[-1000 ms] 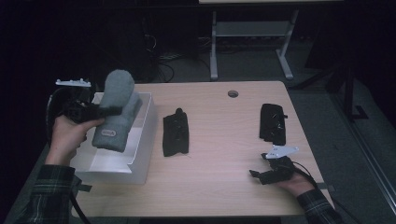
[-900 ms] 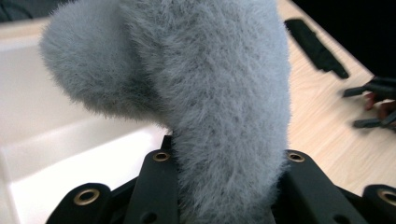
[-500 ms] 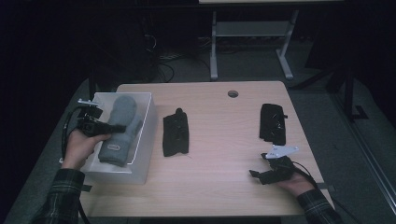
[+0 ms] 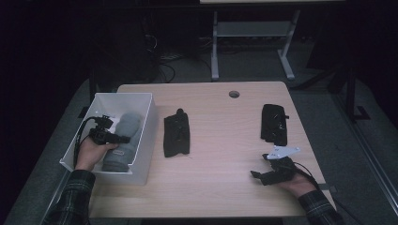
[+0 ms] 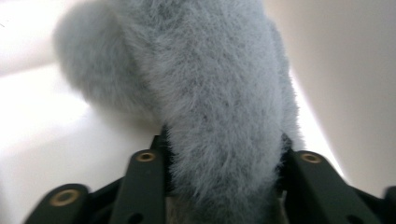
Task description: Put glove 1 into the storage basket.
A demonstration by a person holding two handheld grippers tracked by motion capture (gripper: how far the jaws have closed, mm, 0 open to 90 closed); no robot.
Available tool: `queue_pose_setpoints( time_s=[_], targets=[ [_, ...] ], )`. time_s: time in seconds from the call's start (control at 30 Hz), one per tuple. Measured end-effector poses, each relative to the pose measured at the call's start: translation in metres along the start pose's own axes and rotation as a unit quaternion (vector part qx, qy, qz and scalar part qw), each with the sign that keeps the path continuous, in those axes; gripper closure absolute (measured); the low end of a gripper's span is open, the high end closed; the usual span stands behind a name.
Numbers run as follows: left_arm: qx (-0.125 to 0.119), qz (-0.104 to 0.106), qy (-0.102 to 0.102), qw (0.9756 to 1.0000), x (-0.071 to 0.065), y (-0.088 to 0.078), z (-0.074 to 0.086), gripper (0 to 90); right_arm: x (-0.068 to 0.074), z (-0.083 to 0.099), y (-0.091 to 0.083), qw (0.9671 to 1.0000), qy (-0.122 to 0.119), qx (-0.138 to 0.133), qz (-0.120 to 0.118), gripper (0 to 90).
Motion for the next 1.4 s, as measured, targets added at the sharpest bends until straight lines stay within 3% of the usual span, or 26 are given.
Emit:
queue_pose_setpoints(
  time_s=[0.07,0.13,0.27,0.3,0.53,0.7,0.77,0.93,1.03,1.1,1.13,1.2,1.3,1.33,1.4],
  targets=[
    [-0.004,0.003,-0.007,1.0,0.0,-0.001,0.0,52.9,0.0,0.0,0.0,1.0,0.0,0.0,0.0,14.9],
    [-0.014,-0.001,-0.005,0.9999,0.0,-0.003,-0.003,38.3,0.0,0.0,0.0,1.0,0.0,0.0,0.0,14.8],
    [-0.022,-0.023,0.0,0.9995,0.001,-0.008,-0.007,28.4,0.0,0.0,0.0,1.0,0.0,0.0,0.0,14.8],
    [-0.037,-0.028,-0.001,0.9989,0.0,-0.014,-0.013,25.6,0.0,0.0,0.0,1.0,0.0,0.0,0.0,14.9],
    [-0.07,-0.034,0.026,0.9967,-0.014,-0.037,-0.035,21.9,0.0,0.0,0.0,1.0,0.0,0.0,0.0,14.8],
    [-0.092,-0.03,0.047,0.9943,-0.03,-0.054,-0.052,20.3,0.0,0.0,0.0,1.0,0.0,0.0,0.0,14.8],
    [-0.109,-0.031,0.058,0.9919,-0.04,-0.063,-0.062,17.7,0.0,0.0,0.0,1.0,-0.001,0.0,0.0,14.8],
    [-0.124,-0.022,0.078,0.989,-0.057,-0.071,-0.074,16.5,0.0,0.0,0.0,1.0,0.0,0.001,0.001,13.9],
    [-0.132,-0.012,0.094,0.9867,-0.072,-0.073,-0.081,16.5,0.0,0.0,0.0,1.0,0.001,0.002,0.002,13.5],
    [-0.133,-0.006,0.101,0.9859,-0.08,-0.073,-0.084,16.1,0.0,0.0,0.0,1.0,0.001,0.002,0.002,13.2],
    [-0.13,0.001,0.106,0.9858,-0.091,-0.071,-0.087,13.8,0.0,0.0,0.0,1.0,0.001,0.002,0.002,12.6],
    [-0.128,0.003,0.111,0.9856,-0.095,-0.07,-0.088,13.2,0.001,0.0,0.001,1.0,0.005,0.003,0.002,11.9],
    [-0.131,0.016,0.127,0.983,-0.117,-0.069,-0.094,12.8,0.001,0.0,0.001,1.0,0.007,0.005,0.003,9.1],
    [-0.131,0.016,0.127,0.983,-0.117,-0.069,-0.094,12.8,0.001,0.0,0.001,1.0,0.007,0.005,0.003,9.1],
    [-0.134,0.028,0.135,0.9813,-0.13,-0.068,-0.099,12.7,0.0,0.0,0.002,0.9999,0.009,0.007,0.006,6.2]
  ],
)
Point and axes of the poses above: each handheld gripper's, and its own axes: y roughly forward along the jaws, z roughly out of its underside, x roughly to its left, the point moved 7 cm from there along y, roughly forward along the jaws, and after that the axes turned 6 degrees about -x, right-handed, at the moved point
